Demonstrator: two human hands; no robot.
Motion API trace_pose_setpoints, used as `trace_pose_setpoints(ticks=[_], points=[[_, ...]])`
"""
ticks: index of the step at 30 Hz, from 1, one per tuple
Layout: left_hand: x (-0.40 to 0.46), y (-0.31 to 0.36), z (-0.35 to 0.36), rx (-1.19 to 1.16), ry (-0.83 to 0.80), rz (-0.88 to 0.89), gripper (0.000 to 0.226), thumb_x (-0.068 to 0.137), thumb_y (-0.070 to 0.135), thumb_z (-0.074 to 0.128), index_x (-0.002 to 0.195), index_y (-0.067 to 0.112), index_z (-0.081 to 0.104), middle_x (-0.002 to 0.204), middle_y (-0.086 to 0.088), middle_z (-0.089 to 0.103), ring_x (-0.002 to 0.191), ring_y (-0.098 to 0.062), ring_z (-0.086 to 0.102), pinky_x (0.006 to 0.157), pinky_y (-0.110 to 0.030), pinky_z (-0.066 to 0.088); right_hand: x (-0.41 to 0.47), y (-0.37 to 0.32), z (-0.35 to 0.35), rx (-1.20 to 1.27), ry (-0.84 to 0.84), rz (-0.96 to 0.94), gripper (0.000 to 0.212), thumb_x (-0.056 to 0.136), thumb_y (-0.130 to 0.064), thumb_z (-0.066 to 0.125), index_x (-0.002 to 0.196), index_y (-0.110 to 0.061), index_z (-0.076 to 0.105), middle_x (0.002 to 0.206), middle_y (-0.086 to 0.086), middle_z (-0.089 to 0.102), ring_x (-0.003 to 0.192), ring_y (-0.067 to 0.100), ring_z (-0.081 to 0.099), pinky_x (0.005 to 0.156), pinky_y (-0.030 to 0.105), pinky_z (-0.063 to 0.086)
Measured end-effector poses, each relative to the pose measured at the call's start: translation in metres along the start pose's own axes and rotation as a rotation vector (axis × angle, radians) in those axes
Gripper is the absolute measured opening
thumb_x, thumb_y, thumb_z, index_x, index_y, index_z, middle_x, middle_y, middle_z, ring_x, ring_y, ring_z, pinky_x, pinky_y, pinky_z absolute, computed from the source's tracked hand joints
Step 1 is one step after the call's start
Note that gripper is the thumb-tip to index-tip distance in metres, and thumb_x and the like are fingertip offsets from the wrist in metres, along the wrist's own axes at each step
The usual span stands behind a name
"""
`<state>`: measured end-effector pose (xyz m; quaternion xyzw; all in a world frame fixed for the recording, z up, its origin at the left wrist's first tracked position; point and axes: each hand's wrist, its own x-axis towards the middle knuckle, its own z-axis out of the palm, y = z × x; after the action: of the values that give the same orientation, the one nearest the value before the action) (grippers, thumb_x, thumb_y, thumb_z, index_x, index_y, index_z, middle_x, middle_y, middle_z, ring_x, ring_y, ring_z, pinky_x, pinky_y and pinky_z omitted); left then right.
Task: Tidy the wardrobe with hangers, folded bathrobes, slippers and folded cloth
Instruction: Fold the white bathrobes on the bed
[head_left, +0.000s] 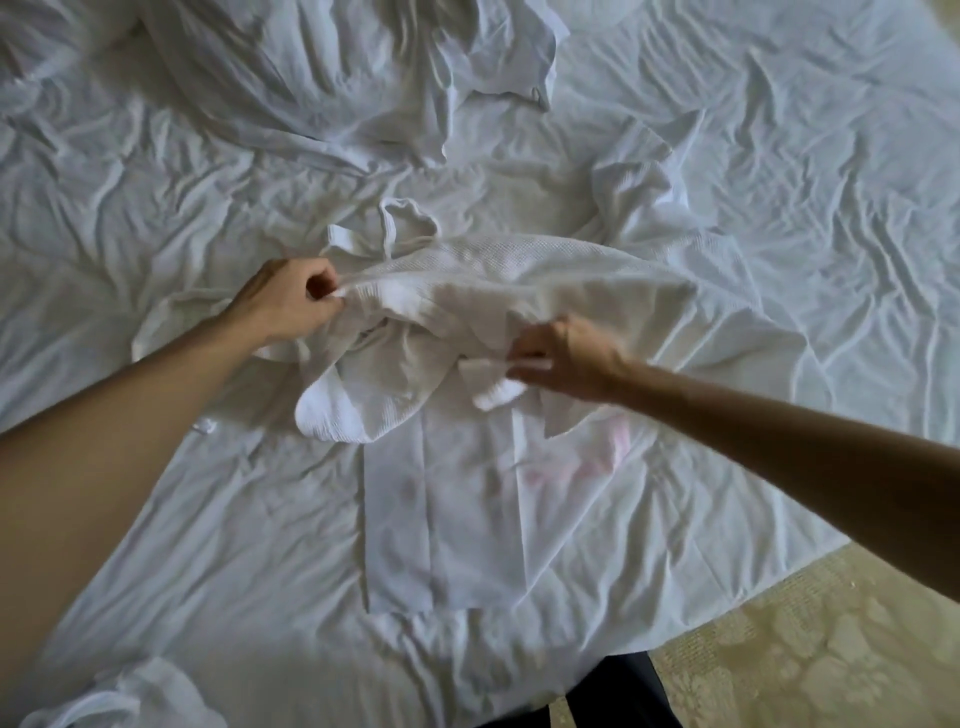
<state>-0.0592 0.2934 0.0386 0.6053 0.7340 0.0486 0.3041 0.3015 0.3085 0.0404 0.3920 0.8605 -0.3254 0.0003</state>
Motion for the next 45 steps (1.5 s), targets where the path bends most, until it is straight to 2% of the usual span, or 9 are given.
trace_pose_setpoints(ticks=[5,11,15,20,24,29,34,39,45], points=[[-0.002,-0.005,0.012,-0.005,0.021,0.019,0.017,0.083,0.027,0.078,0.088,0.015,0.067,0.083,0.003,0.062,0.081,-0.022,0.062,0.079,-0.036,0.051,-0.055,0.021,0.055,-0.142,-0.253,-0.054,0.021,0.083,-0.033,0.074,0.104,-0.032,0.073,0.104,-0.014,0.07,0.091,0.018,0.069,0.069,0.031,0.056],[-0.005,-0.009,0.014,-0.026,0.042,0.048,0.02,0.076,0.02,0.082,0.081,0.016,0.064,0.081,0.001,0.063,0.079,-0.023,0.062,0.077,-0.037,0.052,-0.084,0.02,0.05,-0.134,0.354,-0.202,0.006,0.09,-0.01,0.067,0.089,-0.012,0.073,0.087,0.002,0.067,0.075,0.026,0.06,0.071,0.034,0.052],[-0.004,-0.004,0.009,-0.061,0.038,0.072,0.017,0.076,0.015,0.081,0.083,0.016,0.065,0.083,0.0,0.068,0.081,-0.023,0.065,0.077,-0.035,0.052,-0.075,0.041,0.022,-0.247,0.468,-0.115,0.012,0.087,-0.003,0.066,0.097,-0.007,0.072,0.094,0.009,0.065,0.086,0.033,0.058,0.079,0.043,0.051],[-0.003,0.001,0.011,-0.05,0.015,0.091,0.027,0.079,0.014,0.081,0.105,0.018,0.073,0.09,0.001,0.07,0.083,-0.018,0.065,0.08,-0.03,0.052,-0.055,0.064,-0.002,-0.435,0.161,-0.181,0.056,0.071,-0.023,0.08,0.124,-0.013,0.065,0.126,0.007,0.061,0.114,0.031,0.055,0.098,0.043,0.038],[-0.001,0.003,0.017,-0.02,0.025,0.119,0.028,0.076,0.02,0.085,0.101,0.016,0.074,0.087,0.001,0.069,0.08,-0.018,0.063,0.075,-0.03,0.05,-0.036,0.071,0.001,-0.484,-0.085,-0.163,0.077,0.061,-0.055,0.082,0.126,-0.019,0.062,0.126,0.003,0.059,0.117,0.029,0.054,0.101,0.045,0.037],[-0.001,0.002,0.022,-0.014,-0.018,0.131,0.023,0.074,0.023,0.086,0.094,0.019,0.073,0.083,0.006,0.068,0.081,-0.018,0.065,0.076,-0.032,0.051,-0.032,0.08,0.011,-0.577,-0.025,-0.062,0.055,0.061,-0.059,0.074,0.097,-0.018,0.067,0.108,0.002,0.065,0.111,0.029,0.059,0.095,0.044,0.042],[0.001,0.001,0.025,-0.03,0.006,0.114,0.022,0.075,0.022,0.086,0.093,0.017,0.073,0.084,0.004,0.068,0.081,-0.018,0.064,0.076,-0.031,0.05,-0.025,0.057,0.039,-0.66,-0.038,0.126,0.045,0.068,-0.041,0.068,0.096,-0.007,0.061,0.094,0.013,0.063,0.091,0.036,0.058,0.087,0.046,0.044],[0.003,0.001,0.022,-0.071,0.005,0.112,0.022,0.074,0.023,0.087,0.088,0.018,0.07,0.078,0.006,0.066,0.075,-0.015,0.061,0.072,-0.027,0.048,-0.017,0.053,0.032,-0.519,0.124,0.247,0.031,0.078,-0.017,0.066,0.107,-0.007,0.06,0.096,0.013,0.066,0.085,0.037,0.064,0.074,0.042,0.05],[0.001,0.008,0.024,-0.054,-0.023,0.163,0.026,0.073,0.02,0.086,0.094,0.016,0.072,0.082,0.005,0.068,0.078,-0.018,0.064,0.071,-0.03,0.05,-0.004,0.037,0.054,-0.561,0.201,0.082,0.031,0.075,-0.016,0.066,0.103,-0.008,0.06,0.096,0.01,0.061,0.085,0.034,0.059,0.07,0.042,0.047]])
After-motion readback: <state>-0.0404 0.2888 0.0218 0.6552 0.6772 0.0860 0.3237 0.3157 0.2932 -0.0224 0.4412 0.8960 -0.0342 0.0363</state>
